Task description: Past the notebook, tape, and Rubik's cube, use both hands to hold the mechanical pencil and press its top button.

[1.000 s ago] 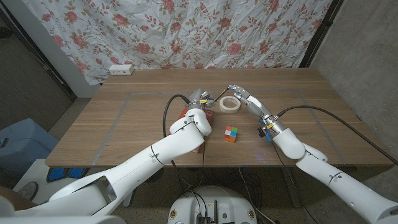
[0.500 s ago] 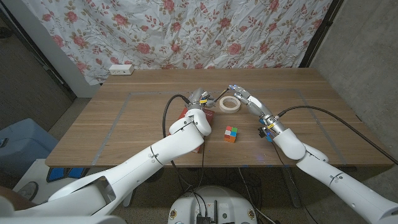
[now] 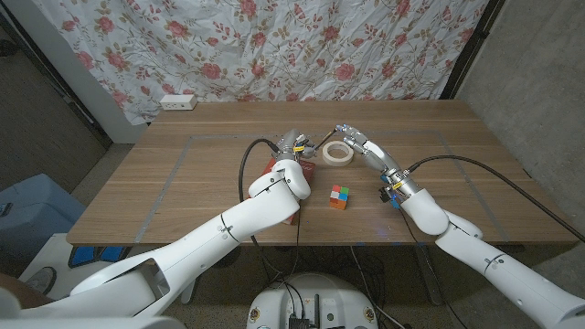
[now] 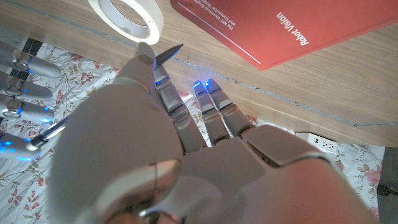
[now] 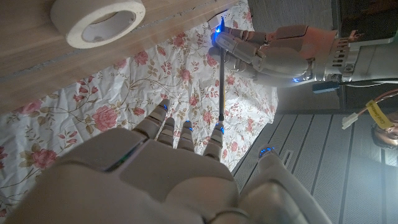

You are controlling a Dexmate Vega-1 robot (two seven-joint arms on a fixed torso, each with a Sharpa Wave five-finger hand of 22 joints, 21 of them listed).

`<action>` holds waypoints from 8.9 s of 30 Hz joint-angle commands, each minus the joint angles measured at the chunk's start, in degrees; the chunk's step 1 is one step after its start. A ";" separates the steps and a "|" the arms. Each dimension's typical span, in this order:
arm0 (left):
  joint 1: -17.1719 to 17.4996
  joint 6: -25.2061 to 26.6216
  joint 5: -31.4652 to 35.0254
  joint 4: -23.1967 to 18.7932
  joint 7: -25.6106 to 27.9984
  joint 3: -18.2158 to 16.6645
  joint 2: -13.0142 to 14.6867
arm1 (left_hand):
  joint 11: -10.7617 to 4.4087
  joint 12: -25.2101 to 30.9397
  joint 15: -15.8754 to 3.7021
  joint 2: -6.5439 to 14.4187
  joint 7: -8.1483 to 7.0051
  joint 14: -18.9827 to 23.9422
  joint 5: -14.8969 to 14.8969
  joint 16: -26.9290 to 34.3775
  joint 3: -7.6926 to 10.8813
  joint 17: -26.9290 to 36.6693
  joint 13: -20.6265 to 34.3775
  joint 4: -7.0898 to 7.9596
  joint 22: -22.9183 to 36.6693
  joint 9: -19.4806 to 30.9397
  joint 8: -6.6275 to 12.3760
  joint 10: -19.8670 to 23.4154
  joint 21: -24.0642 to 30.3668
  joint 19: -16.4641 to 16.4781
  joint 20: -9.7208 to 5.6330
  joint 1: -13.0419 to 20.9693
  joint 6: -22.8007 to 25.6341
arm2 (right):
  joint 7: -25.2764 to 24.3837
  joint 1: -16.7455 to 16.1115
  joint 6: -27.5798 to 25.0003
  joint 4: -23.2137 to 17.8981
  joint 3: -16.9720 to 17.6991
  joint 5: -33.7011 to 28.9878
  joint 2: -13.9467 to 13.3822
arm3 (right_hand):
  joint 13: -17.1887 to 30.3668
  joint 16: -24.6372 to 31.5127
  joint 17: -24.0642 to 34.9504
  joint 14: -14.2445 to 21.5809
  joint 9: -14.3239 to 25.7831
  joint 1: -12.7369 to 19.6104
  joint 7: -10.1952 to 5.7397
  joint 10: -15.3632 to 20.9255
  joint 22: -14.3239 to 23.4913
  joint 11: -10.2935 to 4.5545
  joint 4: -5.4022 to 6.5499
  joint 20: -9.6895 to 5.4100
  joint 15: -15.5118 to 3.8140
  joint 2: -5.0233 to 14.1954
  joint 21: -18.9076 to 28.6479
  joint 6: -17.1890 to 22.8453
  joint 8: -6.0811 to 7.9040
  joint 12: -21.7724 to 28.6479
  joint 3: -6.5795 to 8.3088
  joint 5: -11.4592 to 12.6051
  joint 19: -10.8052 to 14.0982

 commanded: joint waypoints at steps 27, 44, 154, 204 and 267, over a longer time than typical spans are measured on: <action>-0.23 -0.64 0.22 1.04 0.20 -0.05 -0.55 | -1.53 0.34 -9.60 0.69 0.32 0.54 0.34 0.10 -0.18 0.08 0.20 0.25 0.10 0.03 0.43 1.40 0.20 -0.12 -2.14 0.00 0.30 | -1.23 -0.52 -5.58 -3.55 -2.14 -4.37 -1.45 | 0.13 0.67 0.55 0.32 0.24 -0.90 -0.07 -0.21 0.23 0.05 1.45 -0.19 -0.21 2.01 0.16 -0.01 -0.33 0.09 0.06 0.18 0.75; -0.39 -0.62 0.15 1.20 -0.08 0.04 -0.56 | -1.54 0.35 -9.57 0.68 0.19 0.53 0.34 0.09 -0.24 0.07 0.20 0.23 0.10 0.03 0.42 1.41 0.20 -0.12 -2.15 0.07 0.27 | -1.79 -0.01 -4.48 -2.55 -2.14 -2.49 -1.23 | 0.13 0.75 0.72 0.34 0.23 -1.11 -0.06 -0.14 0.23 0.04 1.94 -0.21 -0.30 1.89 0.14 0.06 -0.33 0.12 -0.11 0.19 0.77; -17.48 8.05 6.25 -10.31 -20.12 14.22 25.75 | -1.67 0.20 -9.28 0.54 -0.99 -0.19 0.34 -0.06 -0.94 0.02 0.26 0.41 0.08 0.07 0.28 0.64 -0.11 -1.27 -1.64 -0.39 -0.41 | 0.57 -3.42 -15.73 -7.20 4.69 21.12 2.15 | 0.13 1.15 0.72 2.50 0.23 -0.37 2.51 5.12 0.19 2.94 2.57 -0.19 0.08 0.80 0.33 -2.65 -0.86 0.81 -0.60 0.34 3.45; -6.30 -12.83 47.06 -3.86 -52.40 4.45 31.07 | -1.70 0.26 -9.41 0.56 -1.58 -0.39 0.41 0.01 -1.22 0.06 0.32 0.42 0.01 0.07 0.26 0.08 -0.41 -2.49 -1.92 -0.68 -0.93 | 1.05 -3.23 -14.94 -2.22 6.48 38.29 10.23 | -0.19 1.56 -0.67 7.40 0.15 -0.81 5.96 7.09 0.09 2.23 3.12 -2.12 -1.41 0.47 0.25 -6.32 -0.51 0.40 -0.56 0.36 5.29; 3.26 -25.15 66.46 6.22 -63.01 -5.40 17.56 | -1.57 -0.31 -9.33 -0.40 -3.32 -3.33 0.62 -0.29 -2.49 -0.05 0.19 0.79 -0.21 0.09 -0.30 -7.14 -0.80 -6.70 -1.53 -3.71 -6.29 | 3.05 -3.68 -14.72 1.01 6.04 43.19 11.65 | -0.13 0.76 -1.42 8.16 0.17 -0.31 7.36 8.54 0.06 2.30 3.65 -3.04 -1.92 1.18 0.04 -4.67 0.05 0.25 0.17 0.47 5.96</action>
